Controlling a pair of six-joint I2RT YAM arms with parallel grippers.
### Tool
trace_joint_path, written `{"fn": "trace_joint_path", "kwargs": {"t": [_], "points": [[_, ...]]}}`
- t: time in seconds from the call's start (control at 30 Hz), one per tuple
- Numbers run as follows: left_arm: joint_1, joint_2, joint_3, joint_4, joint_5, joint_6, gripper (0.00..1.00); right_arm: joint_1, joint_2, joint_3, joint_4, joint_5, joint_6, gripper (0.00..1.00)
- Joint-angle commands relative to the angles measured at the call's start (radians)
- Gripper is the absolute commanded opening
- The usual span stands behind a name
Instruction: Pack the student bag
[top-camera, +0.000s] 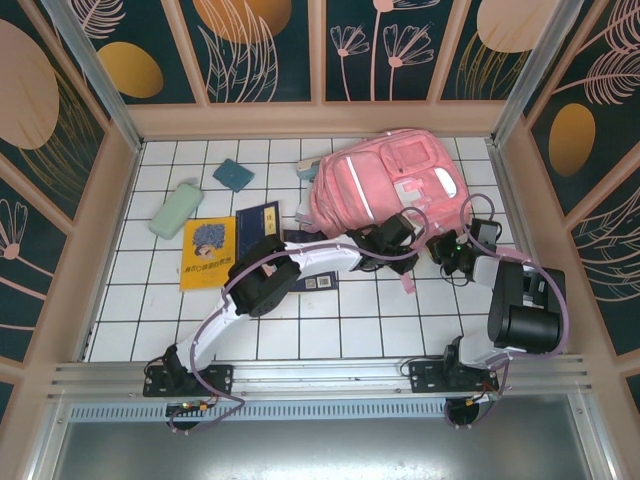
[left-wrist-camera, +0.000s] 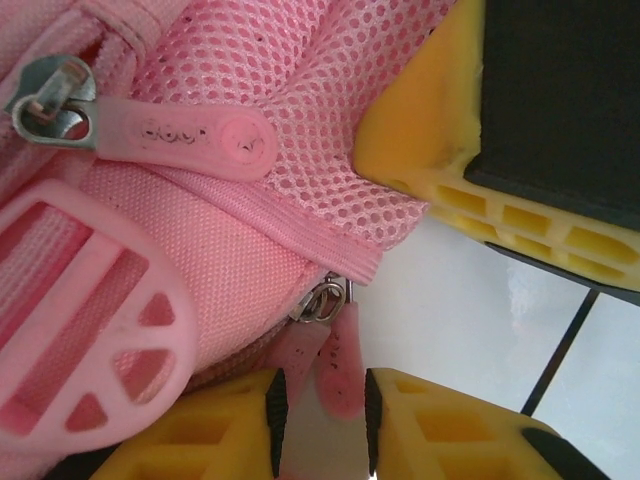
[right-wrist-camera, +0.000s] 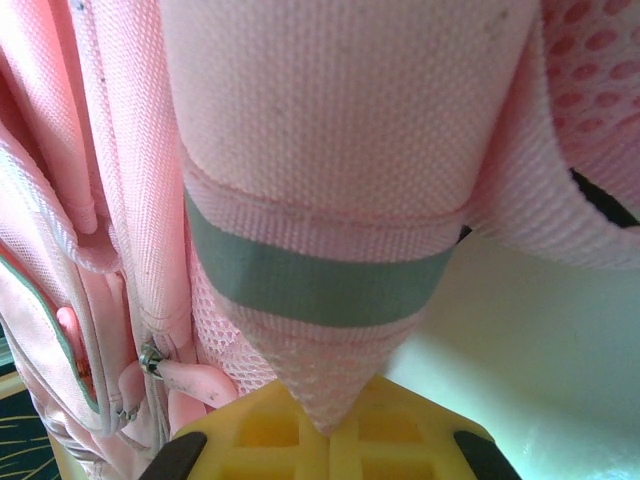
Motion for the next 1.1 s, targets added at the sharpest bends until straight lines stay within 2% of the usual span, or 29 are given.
{"fn": "trace_joint_path", "kwargs": {"t": [0.0, 0.1, 0.2, 0.3, 0.47, 0.8, 0.97, 1.07], "points": [[0.005, 0.065, 0.023, -0.039, -0.029, 0.027, 0.32, -0.001, 0.015, 0.022, -0.007, -0.021, 0.006, 0.05], [0.005, 0.072, 0.020, -0.046, -0.035, 0.025, 0.25, 0.000, 0.012, 0.027, -0.016, -0.021, 0.002, 0.04], [0.005, 0.060, 0.006, -0.040, -0.050, 0.016, 0.10, -0.001, 0.010, 0.029, -0.023, -0.017, 0.000, 0.04], [0.005, 0.049, -0.012, -0.029, -0.056, 0.013, 0.00, -0.001, 0.009, 0.033, -0.031, -0.015, -0.003, 0.03], [0.012, 0.014, -0.055, -0.016, -0.057, 0.006, 0.00, -0.003, 0.005, 0.038, -0.046, -0.009, -0.014, 0.01], [0.069, -0.179, -0.245, 0.095, -0.061, -0.050, 0.00, -0.005, 0.000, 0.041, -0.050, -0.009, -0.019, 0.00], [0.098, -0.161, -0.231, 0.069, -0.075, -0.063, 0.00, -0.006, -0.014, 0.029, -0.015, -0.047, -0.011, 0.00], [0.110, -0.165, -0.214, 0.053, -0.125, -0.070, 0.07, -0.004, -0.059, 0.021, 0.023, -0.101, 0.015, 0.00]]}}
